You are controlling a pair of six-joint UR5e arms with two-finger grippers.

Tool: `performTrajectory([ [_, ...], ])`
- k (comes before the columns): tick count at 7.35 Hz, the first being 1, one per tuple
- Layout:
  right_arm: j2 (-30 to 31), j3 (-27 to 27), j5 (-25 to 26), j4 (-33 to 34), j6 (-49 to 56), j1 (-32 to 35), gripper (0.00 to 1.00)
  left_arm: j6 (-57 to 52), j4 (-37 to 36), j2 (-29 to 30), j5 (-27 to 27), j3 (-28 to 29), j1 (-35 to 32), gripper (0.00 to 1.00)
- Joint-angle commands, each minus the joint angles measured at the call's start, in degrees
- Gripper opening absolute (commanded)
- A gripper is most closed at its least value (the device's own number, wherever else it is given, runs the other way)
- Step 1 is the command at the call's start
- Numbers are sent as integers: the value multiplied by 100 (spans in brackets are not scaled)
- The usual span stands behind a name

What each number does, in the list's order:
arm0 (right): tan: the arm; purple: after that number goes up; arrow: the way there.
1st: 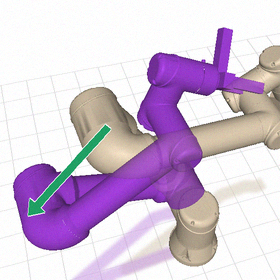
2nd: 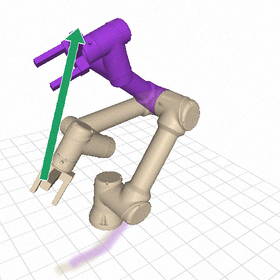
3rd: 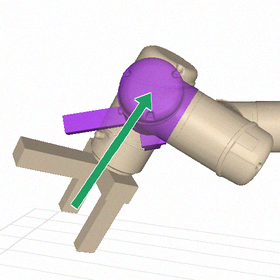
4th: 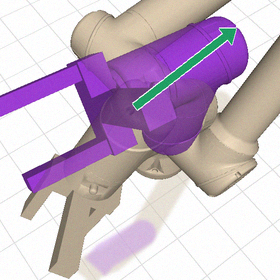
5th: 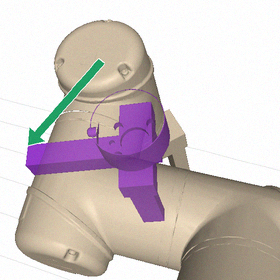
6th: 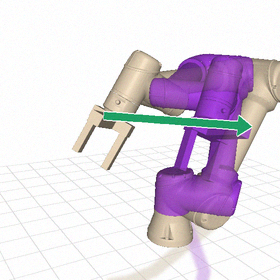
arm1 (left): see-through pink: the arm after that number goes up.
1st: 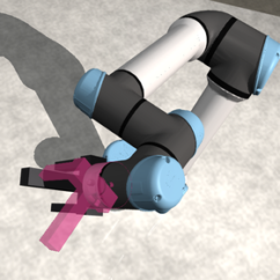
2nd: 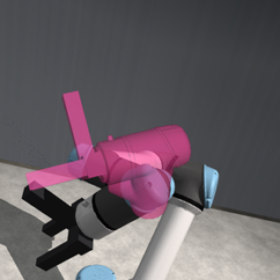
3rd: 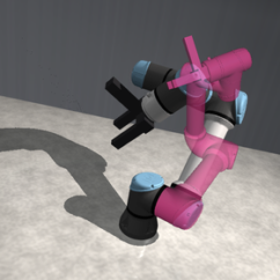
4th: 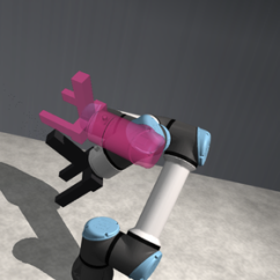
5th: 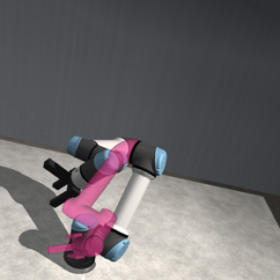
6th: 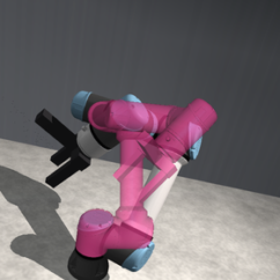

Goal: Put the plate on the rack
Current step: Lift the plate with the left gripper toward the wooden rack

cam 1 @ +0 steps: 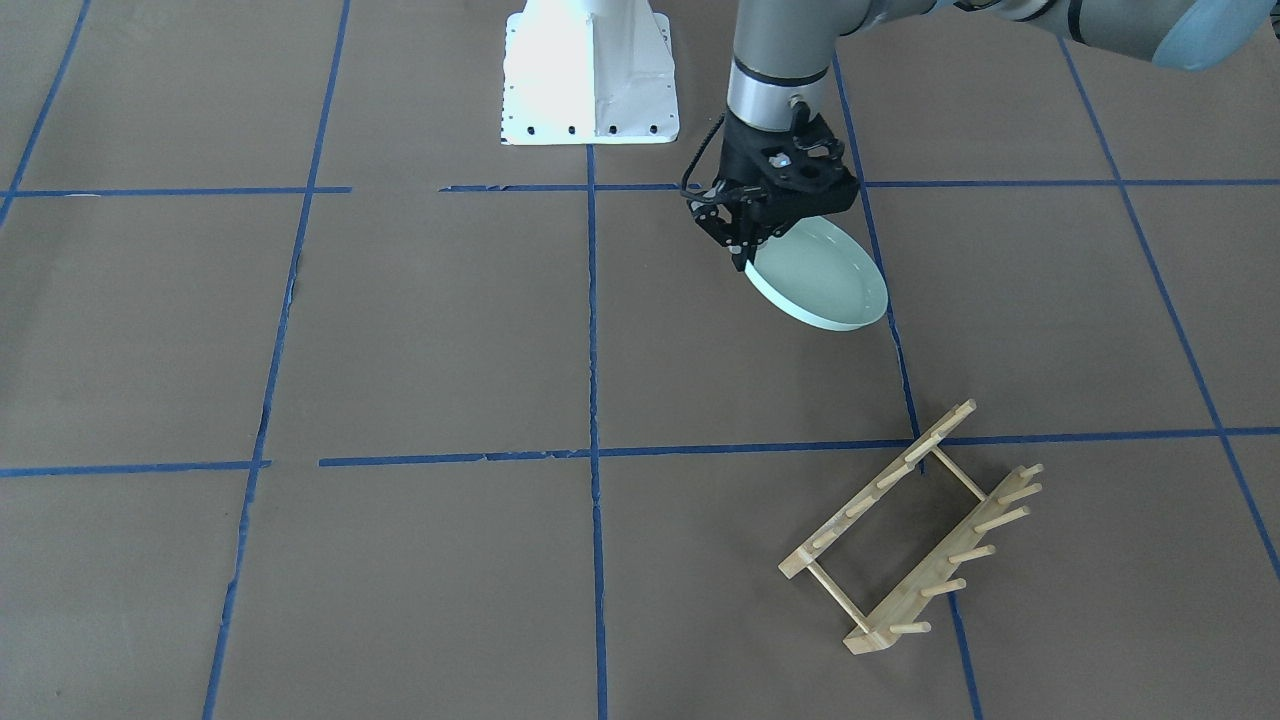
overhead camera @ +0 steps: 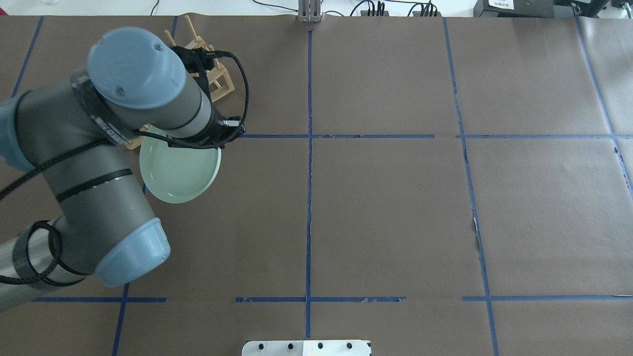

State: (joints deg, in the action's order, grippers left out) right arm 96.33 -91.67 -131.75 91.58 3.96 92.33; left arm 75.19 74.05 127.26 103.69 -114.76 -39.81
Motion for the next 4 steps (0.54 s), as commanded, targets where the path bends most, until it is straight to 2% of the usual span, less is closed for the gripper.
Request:
performTrajectory([
  [1, 0, 0, 0, 0, 0, -4, 100, -660, -276, 18, 10, -457, -841, 0],
  [3, 0, 0, 0, 0, 0, -5, 100, -778, 45, 1, 202, -757, -1353, 0],
  [4, 0, 0, 0, 0, 0, -5, 100, -770, 631, -77, 395, -776, -1563, 0],
])
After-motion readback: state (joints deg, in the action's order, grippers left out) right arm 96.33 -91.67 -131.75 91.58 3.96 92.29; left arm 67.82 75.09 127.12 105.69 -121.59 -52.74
